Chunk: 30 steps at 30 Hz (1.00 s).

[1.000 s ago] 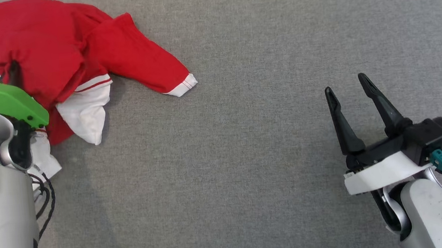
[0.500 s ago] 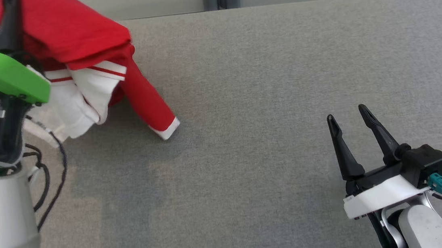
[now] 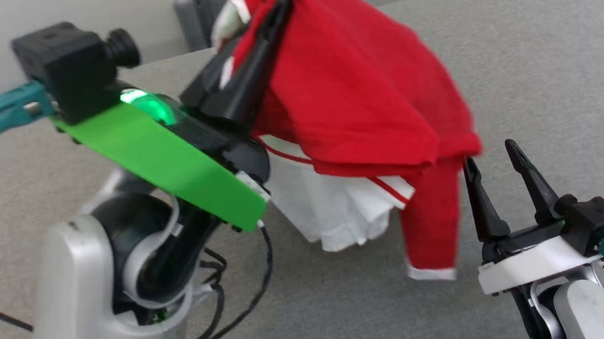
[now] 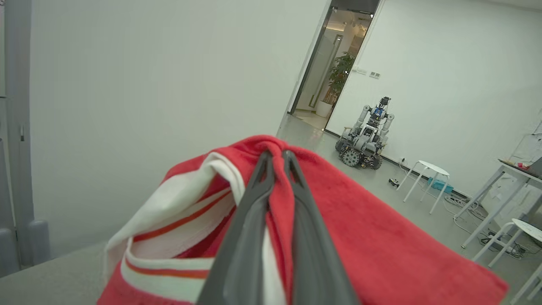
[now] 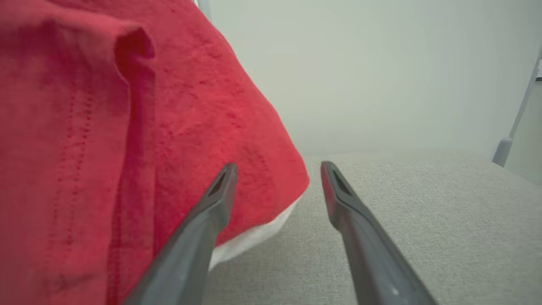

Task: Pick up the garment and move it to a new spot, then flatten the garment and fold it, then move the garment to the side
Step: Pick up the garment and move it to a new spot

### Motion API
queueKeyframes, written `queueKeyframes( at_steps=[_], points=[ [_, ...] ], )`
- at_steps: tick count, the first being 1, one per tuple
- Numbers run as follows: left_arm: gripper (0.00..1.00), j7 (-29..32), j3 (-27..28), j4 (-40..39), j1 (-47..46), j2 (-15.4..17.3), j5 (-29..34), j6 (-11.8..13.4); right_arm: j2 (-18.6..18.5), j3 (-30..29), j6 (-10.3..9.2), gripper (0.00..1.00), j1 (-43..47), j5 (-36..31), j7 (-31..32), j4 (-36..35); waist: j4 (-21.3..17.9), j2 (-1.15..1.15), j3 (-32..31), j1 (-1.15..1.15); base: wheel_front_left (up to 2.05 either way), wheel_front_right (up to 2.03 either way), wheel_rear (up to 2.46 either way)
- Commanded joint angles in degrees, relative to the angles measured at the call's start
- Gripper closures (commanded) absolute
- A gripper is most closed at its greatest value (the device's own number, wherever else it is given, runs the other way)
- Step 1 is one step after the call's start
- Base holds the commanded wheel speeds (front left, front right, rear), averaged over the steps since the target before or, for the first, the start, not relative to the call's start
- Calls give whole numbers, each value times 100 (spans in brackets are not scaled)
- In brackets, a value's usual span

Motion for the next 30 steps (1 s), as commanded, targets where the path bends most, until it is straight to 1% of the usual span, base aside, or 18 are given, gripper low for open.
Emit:
queueKeyframes(
  at_steps=[1,4,6,7,8,10,13,15,16,17,18,19,21,24,26,30],
  points=[
    [100,-66,-110,79,179,-9,-78,110,-2,-52,0,0,88,41,-20,-25,-623,0,-112,0,0,0,0],
    [100,-277,-361,541,454,-24,-37,304,8,-142,0,0,140,104,-20,-12,-935,0,-136,0,0,0,0],
    [100,-473,-474,1113,728,-22,112,383,10,-174,0,0,200,193,-19,4,-1115,0,-155,0,0,0,0],
    [100,-610,-520,1522,908,-20,181,388,10,-211,0,0,255,231,-20,14,-1194,0,-165,0,0,0,0],
    [100,-738,-523,1865,1033,-18,208,378,9,-228,0,0,296,267,-20,24,-1246,0,-168,0,0,0,0],
    [100,-1002,-693,2780,1239,117,495,286,11,-276,0,0,384,304,-20,30,-1321,0,-154,0,0,0,0],
    [100,-1459,-933,4108,1411,87,758,124,12,-301,0,0,472,280,-20,44,-1353,0,-119,0,0,0,0],
    [100,-1863,-1004,4751,1408,68,893,28,11,-301,0,0,519,252,-20,50,-1357,0,-131,0,0,0,0],
    [100,-2047,-1028,4938,1394,48,908,-5,11,-305,0,0,535,238,-20,48,-1352,0,-147,0,0,0,0],
    [80,-2577,-1136,5238,1330,8,1010,-86,10,-382,0,0,565,196,-20,-14,-1273,0,-216,0,0,0,0],
    [34,-2810,-1217,5297,1300,-7,1079,-120,11,-404,0,0,583,169,-20,-37,-1230,0,-245,0,0,0,0],
    [0,-3046,-1259,5346,1327,-9,1073,-115,12,-416,0,0,609,124,-20,-60,-1170,0,-293,0,0,0,0],
    [0,-3377,-1401,5306,1393,-17,1270,-2,9,-431,0,0,676,41,-20,-82,-1079,0,-398,0,0,0,0],
    [0,-3550,-1576,5037,1602,-22,1479,269,7,-482,0,0,772,-70,-20,-120,-959,0,-572,0,0,0,0],
    [0,-3486,-1648,4671,1724,40,1595,428,7,-530,0,0,856,-123,-20,-174,-875,0,-697,0,0,0,0],
    [0,-3077,-1776,3731,1889,247,1683,564,-42,-520,0,0,975,-175,-20,-252,-805,0,-875,0,0,0,0]
  ],
)
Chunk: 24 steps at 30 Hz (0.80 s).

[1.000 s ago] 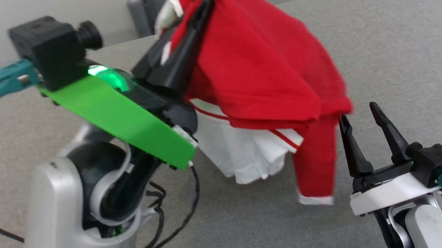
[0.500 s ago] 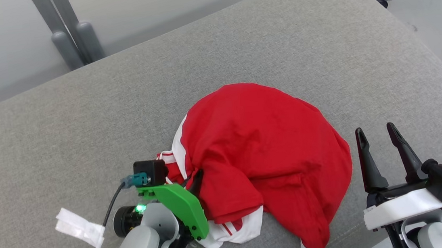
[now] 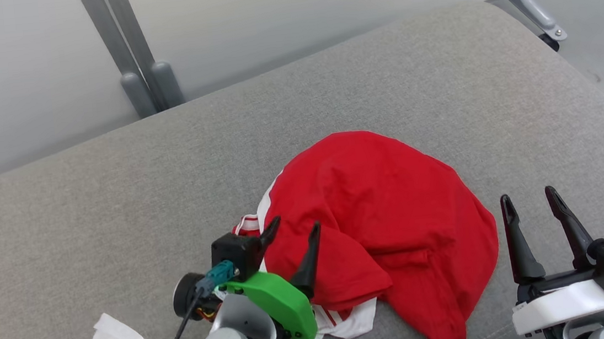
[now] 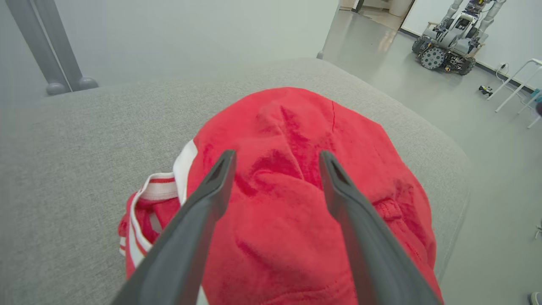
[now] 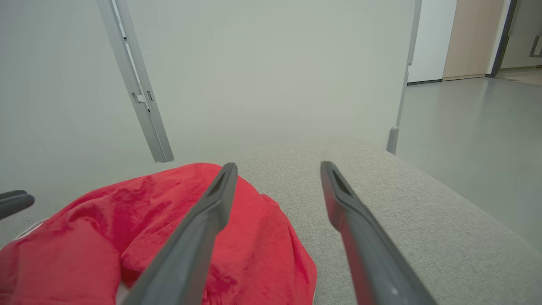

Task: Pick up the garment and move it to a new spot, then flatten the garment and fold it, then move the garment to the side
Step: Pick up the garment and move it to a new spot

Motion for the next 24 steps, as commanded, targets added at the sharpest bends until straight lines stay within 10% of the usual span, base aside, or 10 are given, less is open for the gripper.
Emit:
queueKeyframes(
  at_steps=[1,7,20,22,24],
  points=[
    [0,157,17,-283,33,95,19,75,-32,17,0,0,30,-16,-20,-57,158,0,-182,0,0,0,0],
    [0,985,0,-529,-537,214,-31,117,-22,224,0,0,-213,4,-20,-120,44,0,86,0,0,0,0],
    [0,1517,-529,1484,-1921,-154,-4,-352,24,368,0,0,-524,176,-20,-43,-325,0,578,0,0,0,0],
    [17,1457,-524,1675,-1974,-174,-76,-334,23,343,0,0,-535,228,-20,-62,-343,0,593,0,0,0,0],
    [81,1350,-542,1817,-2055,-191,-92,-319,24,318,0,0,-544,268,-20,-74,-353,0,599,0,0,0,0]
  ],
)
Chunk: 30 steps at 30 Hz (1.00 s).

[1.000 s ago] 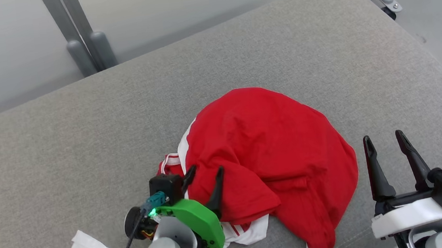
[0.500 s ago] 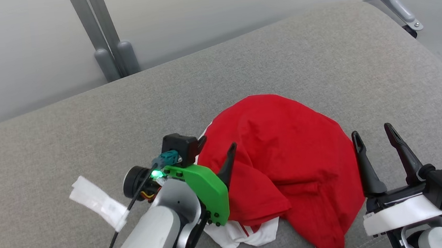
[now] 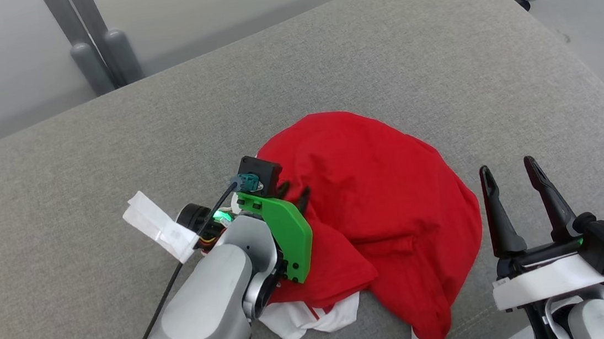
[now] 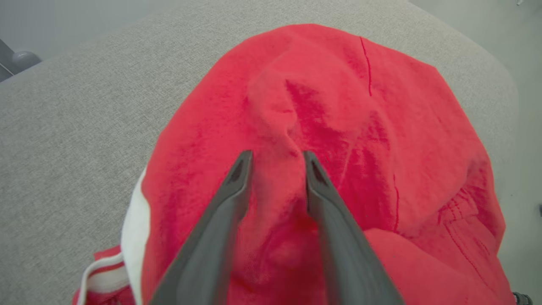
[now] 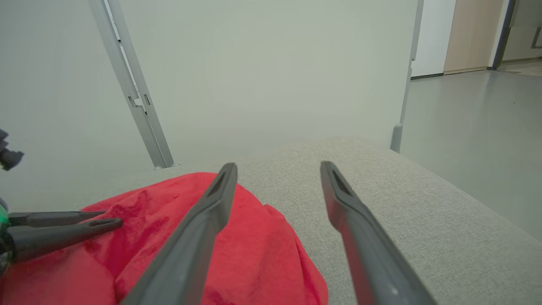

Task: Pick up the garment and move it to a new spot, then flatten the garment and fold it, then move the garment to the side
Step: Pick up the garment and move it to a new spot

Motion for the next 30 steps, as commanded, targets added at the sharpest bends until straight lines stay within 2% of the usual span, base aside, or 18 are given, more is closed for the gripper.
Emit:
queueKeyframes(
  at_steps=[1,9,12,18,21,25,30],
  points=[
    [100,-48,-21,79,-120,9,-44,-16,2,-4,0,0,-56,29,-20,-17,-30,0,27,0,0,0,0],
    [100,-498,-76,43,-342,-31,-296,-67,0,-21,0,0,-37,61,-20,30,30,0,20,0,0,0,0],
    [100,-759,-69,-604,-389,-37,-759,-98,1,-55,0,0,29,58,-20,53,91,0,-21,0,0,0,0],
    [100,-1226,-60,-2393,-539,-22,-1532,273,0,-98,0,0,122,-3,-20,109,288,0,-119,0,0,0,0],
    [100,-1348,91,-2943,-600,-17,-1465,500,-1,-119,0,0,129,-5,-20,108,390,0,-176,0,0,0,0],
    [100,-1406,494,-3689,-441,389,-1397,802,0,-150,0,0,247,-26,-20,92,558,0,-289,0,0,0,0],
    [100,-1215,1376,-4434,31,1443,-1421,1347,1,-281,0,0,491,-87,-20,74,941,0,-453,0,0,0,0]
  ],
)
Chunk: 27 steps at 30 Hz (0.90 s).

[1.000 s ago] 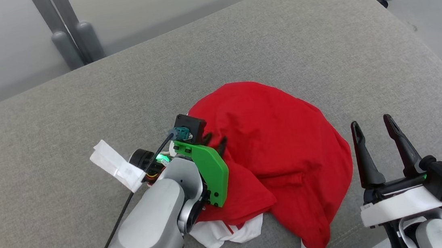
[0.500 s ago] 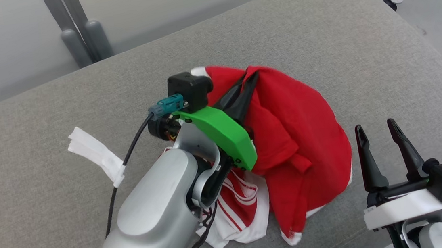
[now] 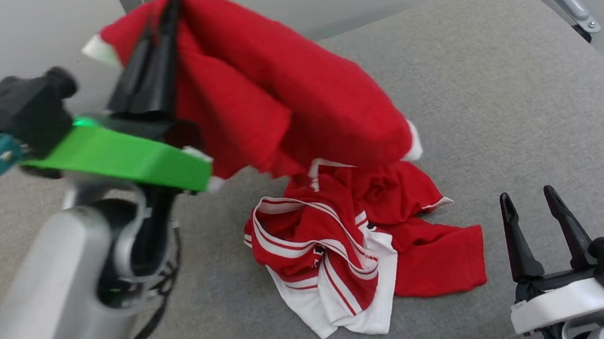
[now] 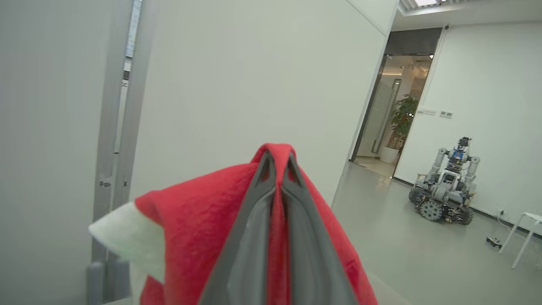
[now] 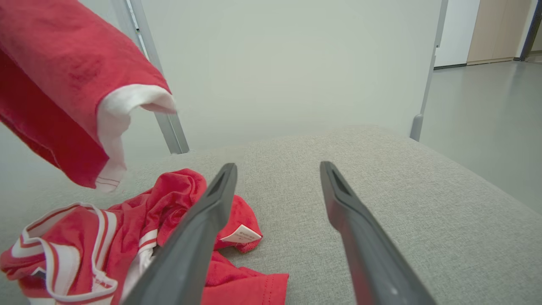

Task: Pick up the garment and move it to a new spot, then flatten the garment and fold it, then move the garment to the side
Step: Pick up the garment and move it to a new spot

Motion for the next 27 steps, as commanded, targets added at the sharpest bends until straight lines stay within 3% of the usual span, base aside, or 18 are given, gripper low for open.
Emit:
queueKeyframes(
  at_steps=[1,4,6,7,10,15,21,24,25,26,27],
  points=[
    [100,50,234,-85,214,323,-33,136,-2,-8,0,0,99,-52,-20,-20,325,0,-158,0,0,0,0],
    [100,153,828,-47,637,1033,-20,357,-6,-37,0,0,188,-73,-20,-51,607,0,-171,0,0,0,0],
    [100,177,1083,146,893,1212,-239,350,-3,-17,0,0,170,-78,-20,-75,785,0,-125,0,0,0,0],
    [100,168,1198,356,1006,1462,-151,367,-2,19,0,0,140,-84,-20,-70,868,0,-105,0,0,0,0],
    [100,22,1486,892,1160,1652,-233,354,-6,86,0,0,18,-110,-20,-71,1071,0,-14,0,0,0,0],
    [100,-345,1761,1979,1226,1563,-420,245,-5,191,0,0,-120,-146,-20,-41,1315,0,149,0,0,0,0],
    [100,-631,1774,3551,993,1341,-706,-410,-72,302,0,0,-382,-160,-20,-37,1399,0,522,0,0,0,0],
    [100,-863,1775,4361,864,1221,-731,-582,-106,360,0,0,-488,-158,-20,-18,1368,0,663,0,0,0,0],
    [69,-979,1795,4662,822,1163,-747,-627,-118,379,0,0,-514,-159,-20,-3,1348,0,692,0,0,0,0],
    [52,-1071,1795,4850,796,1144,-731,-677,-127,403,0,0,-534,-157,-20,3,1324,0,706,0,0,0,0],
    [0,-1188,1806,5079,750,1105,-727,-744,-135,402,0,0,-554,-157,-20,13,1297,0,715,0,0,0,0]
  ],
)
